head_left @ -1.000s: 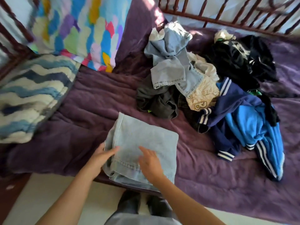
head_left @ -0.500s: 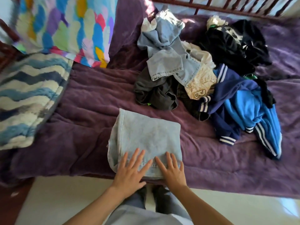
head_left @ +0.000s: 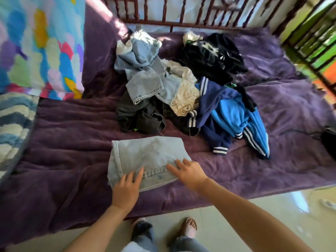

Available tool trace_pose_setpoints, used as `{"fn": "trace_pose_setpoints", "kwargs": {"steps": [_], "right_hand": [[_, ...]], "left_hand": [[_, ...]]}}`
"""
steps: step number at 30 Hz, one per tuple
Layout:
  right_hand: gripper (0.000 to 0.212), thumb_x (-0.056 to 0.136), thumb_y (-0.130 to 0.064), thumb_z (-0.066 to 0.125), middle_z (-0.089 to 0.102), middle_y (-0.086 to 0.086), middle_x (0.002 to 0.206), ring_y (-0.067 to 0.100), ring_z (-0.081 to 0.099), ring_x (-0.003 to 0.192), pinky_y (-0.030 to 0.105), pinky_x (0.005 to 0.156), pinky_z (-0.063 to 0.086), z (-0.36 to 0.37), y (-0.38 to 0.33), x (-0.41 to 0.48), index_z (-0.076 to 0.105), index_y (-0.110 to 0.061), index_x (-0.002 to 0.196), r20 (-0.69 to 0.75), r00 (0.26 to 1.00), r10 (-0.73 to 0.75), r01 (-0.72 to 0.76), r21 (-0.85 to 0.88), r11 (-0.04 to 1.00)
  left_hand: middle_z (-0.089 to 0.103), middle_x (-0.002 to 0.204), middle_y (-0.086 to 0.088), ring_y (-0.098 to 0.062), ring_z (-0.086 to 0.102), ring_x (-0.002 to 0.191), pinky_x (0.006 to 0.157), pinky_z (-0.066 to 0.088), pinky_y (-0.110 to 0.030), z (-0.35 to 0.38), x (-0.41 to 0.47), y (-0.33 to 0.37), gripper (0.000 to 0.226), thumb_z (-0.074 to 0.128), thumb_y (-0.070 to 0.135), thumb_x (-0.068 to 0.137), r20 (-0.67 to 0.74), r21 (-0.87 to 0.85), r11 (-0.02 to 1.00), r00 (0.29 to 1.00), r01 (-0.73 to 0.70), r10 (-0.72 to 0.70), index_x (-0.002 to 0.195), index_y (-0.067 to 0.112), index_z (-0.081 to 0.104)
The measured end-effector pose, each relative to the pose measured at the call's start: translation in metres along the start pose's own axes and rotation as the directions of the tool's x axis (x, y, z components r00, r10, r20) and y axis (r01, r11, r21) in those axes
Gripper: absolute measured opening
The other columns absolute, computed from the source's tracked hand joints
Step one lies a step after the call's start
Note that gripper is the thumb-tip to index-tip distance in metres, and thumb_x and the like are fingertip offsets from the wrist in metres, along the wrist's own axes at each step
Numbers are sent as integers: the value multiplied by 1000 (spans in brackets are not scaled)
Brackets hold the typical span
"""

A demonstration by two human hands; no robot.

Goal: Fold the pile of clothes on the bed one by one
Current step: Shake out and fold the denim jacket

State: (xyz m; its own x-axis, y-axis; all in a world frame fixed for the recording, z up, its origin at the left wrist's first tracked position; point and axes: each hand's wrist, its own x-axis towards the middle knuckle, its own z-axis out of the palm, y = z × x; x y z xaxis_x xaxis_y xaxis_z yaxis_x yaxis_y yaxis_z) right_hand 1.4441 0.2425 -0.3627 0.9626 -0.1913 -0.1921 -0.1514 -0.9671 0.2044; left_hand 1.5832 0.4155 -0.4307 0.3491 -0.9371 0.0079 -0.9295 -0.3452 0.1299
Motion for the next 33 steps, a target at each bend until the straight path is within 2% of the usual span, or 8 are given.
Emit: {"fn": "trace_pose_setpoints", "kwargs": {"steps": [3, 8, 14, 18, 22, 26, 29, 33], "right_hand": [[54, 29, -32, 90, 63, -3, 58, 11, 56, 43, 16, 31, 36, -33, 49, -39, 77, -26, 81, -80, 992, 93, -101, -96, 990], [41, 46, -15, 82, 64, -1, 62, 18, 59, 45, 15, 31, 36, -68, 141, -149, 76, -19, 86, -296, 924, 240, -293, -147, 945], [49, 39, -14, 89, 68, 1, 70, 19, 61, 48, 18, 33, 40, -76, 216, -295, 76, -17, 86, -403, 825, 395, -512, -242, 824], [51, 40, -22, 90, 67, 1, 70, 18, 62, 51, 19, 33, 42, -63, 247, -375, 75, -18, 88, -421, 775, 472, -602, -263, 754], [41, 52, -22, 87, 66, -4, 67, 13, 62, 51, 20, 35, 45, -48, 274, -425, 74, -24, 91, -379, 740, 555, -667, -309, 678], [31, 62, -24, 83, 65, -6, 64, 11, 64, 52, 20, 35, 45, -48, 313, -448, 73, -24, 91, -365, 699, 615, -711, -266, 651], [32, 75, -23, 74, 68, -1, 80, 16, 68, 67, 24, 47, 51, -42, 348, -448, 68, -21, 106, -316, 720, 617, -692, -264, 672], [41, 51, -25, 89, 65, -6, 64, 10, 62, 50, 19, 34, 42, -35, 399, -436, 73, -23, 88, -336, 713, 615, -700, -282, 656]], "left_hand": [[65, 66, -8, -27, 59, 49, 37, 44, -27, -33, 50, 37, 52, 35, 5, 68, -249, 49, 990, 958, -131, 139, 102, 12, 74], [60, 61, -3, -22, 57, 49, 39, 41, -25, -100, 130, 146, 44, 41, 6, 73, -513, 158, 926, 773, -342, 373, 98, 18, 75], [59, 61, -4, -24, 57, 50, 40, 42, -26, -141, 175, 307, 45, 41, 9, 70, -650, 229, 835, 560, -501, 514, 100, 18, 74], [60, 59, -3, -22, 57, 47, 39, 41, -24, -145, 187, 396, 46, 41, 9, 67, -672, 273, 787, 477, -552, 567, 96, 21, 75], [59, 56, -3, -21, 56, 44, 36, 44, -23, -144, 203, 462, 43, 44, 6, 65, -650, 268, 729, 440, -629, 619, 90, 20, 77], [56, 52, -1, -20, 52, 40, 37, 39, -20, -148, 232, 507, 54, 81, 3, 37, -556, 274, 713, 499, -645, 665, 88, 21, 76], [55, 53, -1, -19, 51, 41, 37, 38, -20, -143, 263, 524, 64, 84, 2, 31, -531, 254, 716, 525, -651, 666, 90, 22, 76], [57, 55, -1, -19, 51, 42, 39, 39, -20, -135, 315, 544, 61, 80, 1, 34, -554, 243, 704, 500, -668, 666, 91, 21, 76]]}}
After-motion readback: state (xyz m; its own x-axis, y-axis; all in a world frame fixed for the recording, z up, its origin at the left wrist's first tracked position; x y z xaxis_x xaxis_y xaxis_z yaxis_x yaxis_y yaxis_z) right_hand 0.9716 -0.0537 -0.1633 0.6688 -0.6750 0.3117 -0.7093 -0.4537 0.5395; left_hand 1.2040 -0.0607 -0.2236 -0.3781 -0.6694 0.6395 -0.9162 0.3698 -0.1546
